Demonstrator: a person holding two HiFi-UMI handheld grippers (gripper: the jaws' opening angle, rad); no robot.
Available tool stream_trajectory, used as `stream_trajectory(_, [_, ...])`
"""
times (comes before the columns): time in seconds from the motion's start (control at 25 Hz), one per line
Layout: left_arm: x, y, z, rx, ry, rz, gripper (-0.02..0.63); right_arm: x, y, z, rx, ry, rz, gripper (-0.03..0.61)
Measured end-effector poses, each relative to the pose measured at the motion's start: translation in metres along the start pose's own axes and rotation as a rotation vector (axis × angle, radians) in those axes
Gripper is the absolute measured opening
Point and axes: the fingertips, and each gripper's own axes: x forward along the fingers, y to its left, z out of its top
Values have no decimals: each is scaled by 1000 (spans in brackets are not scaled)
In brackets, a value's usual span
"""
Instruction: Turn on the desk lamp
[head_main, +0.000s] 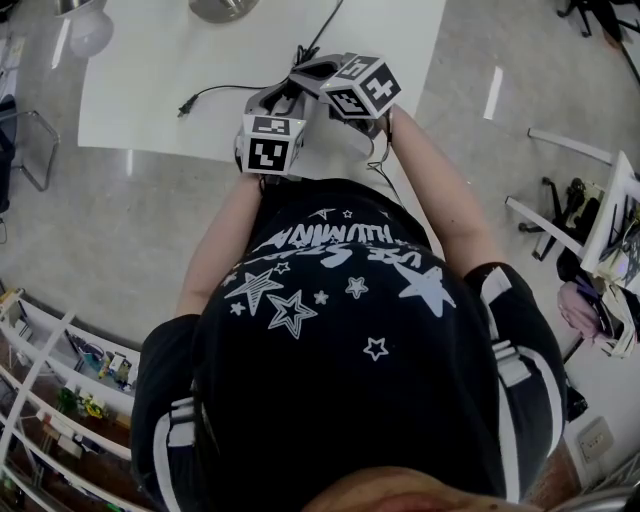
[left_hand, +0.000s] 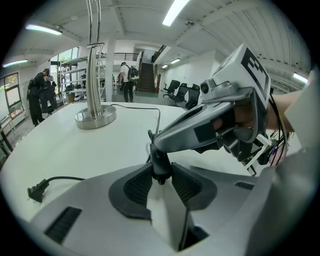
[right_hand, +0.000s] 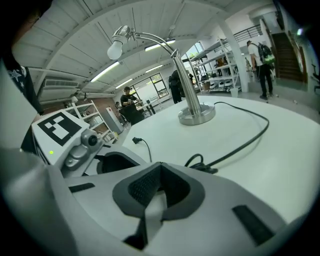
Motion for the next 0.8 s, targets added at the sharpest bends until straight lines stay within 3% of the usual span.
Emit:
stream_trajectory(0.48, [2, -2, -2, -33, 3, -14, 140, -3, -4, -5, -19, 22, -38, 6])
stream_trajectory(0.8, [2, -1, -3, -3, 24, -48, 141, -21, -9, -7, 72, -53, -62, 6])
